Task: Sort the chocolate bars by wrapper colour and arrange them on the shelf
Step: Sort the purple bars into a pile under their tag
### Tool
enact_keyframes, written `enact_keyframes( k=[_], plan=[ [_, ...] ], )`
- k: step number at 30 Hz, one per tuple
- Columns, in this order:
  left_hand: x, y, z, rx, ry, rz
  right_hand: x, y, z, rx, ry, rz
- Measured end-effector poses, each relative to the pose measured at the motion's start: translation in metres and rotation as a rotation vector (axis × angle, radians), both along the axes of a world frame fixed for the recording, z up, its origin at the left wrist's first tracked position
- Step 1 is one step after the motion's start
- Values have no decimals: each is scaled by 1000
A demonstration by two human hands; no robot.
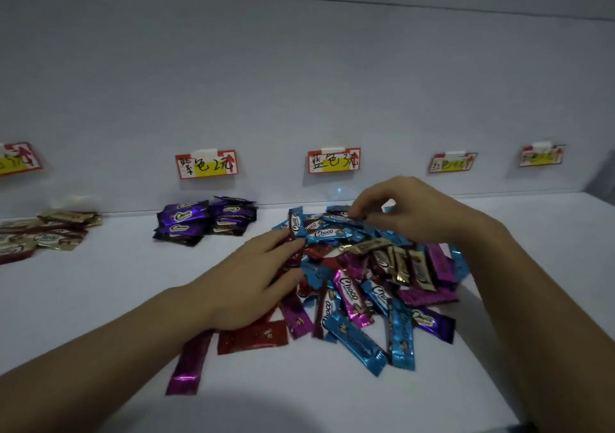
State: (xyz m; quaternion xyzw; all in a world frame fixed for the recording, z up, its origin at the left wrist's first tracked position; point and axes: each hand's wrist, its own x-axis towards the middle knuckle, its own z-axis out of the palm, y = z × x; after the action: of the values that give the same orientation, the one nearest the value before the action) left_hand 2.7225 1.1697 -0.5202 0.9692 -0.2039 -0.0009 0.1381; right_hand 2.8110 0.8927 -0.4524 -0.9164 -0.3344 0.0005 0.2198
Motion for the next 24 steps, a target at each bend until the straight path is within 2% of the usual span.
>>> enact_keyframes(
  k=[4, 8, 13, 17, 24],
  plan=[
    [5, -38, 6, 94, -20, 19, 0, -26, 11, -172, 258, 84],
    [21, -52, 23, 189, -6, 60, 0, -34, 12, -262, 421, 86],
    [36, -85, 39, 6, -228, 90, 6, -31, 2, -276, 405, -21],
    [42, -115, 36, 2, -100, -6, 9, -35, 1, -289, 413, -42],
    [52, -109, 35, -65, -162, -13, 11, -38, 0, -242, 393, -28]
  ],
)
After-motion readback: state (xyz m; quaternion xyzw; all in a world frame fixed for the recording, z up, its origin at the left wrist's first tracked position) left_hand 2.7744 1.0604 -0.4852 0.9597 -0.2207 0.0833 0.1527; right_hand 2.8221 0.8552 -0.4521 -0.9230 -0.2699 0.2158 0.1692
